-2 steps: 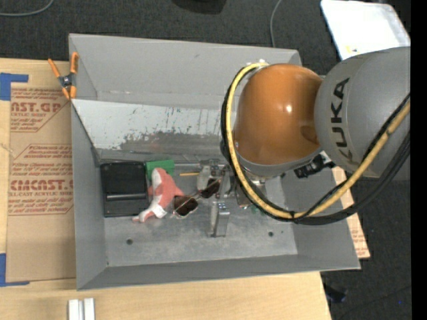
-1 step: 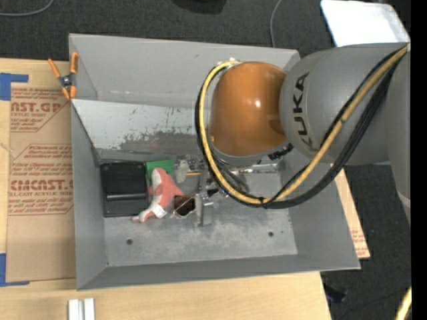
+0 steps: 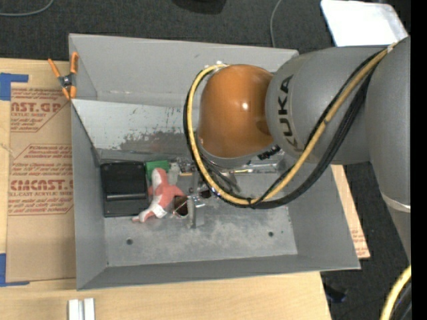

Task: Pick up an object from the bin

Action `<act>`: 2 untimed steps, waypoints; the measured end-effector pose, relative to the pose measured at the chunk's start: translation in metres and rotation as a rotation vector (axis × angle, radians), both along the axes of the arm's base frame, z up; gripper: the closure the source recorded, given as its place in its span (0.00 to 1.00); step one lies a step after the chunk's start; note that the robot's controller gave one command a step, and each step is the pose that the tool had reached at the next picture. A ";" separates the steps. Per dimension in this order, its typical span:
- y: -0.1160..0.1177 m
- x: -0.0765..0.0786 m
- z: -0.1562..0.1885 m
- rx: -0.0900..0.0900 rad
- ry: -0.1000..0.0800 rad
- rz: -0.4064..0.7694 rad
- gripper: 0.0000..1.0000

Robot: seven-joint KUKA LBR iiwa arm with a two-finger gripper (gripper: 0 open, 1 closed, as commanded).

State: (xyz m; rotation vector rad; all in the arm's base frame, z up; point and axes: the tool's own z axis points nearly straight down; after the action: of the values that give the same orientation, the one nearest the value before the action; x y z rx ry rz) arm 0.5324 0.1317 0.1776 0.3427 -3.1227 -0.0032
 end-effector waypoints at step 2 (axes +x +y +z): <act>0.009 0.027 -0.061 0.002 -0.005 0.242 0.00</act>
Offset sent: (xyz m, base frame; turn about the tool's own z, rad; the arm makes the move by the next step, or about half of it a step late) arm 0.0477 0.0018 -0.0122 -0.1209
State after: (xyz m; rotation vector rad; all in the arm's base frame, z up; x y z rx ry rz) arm 0.5597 0.1402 0.1168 0.7179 -3.0630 -0.0053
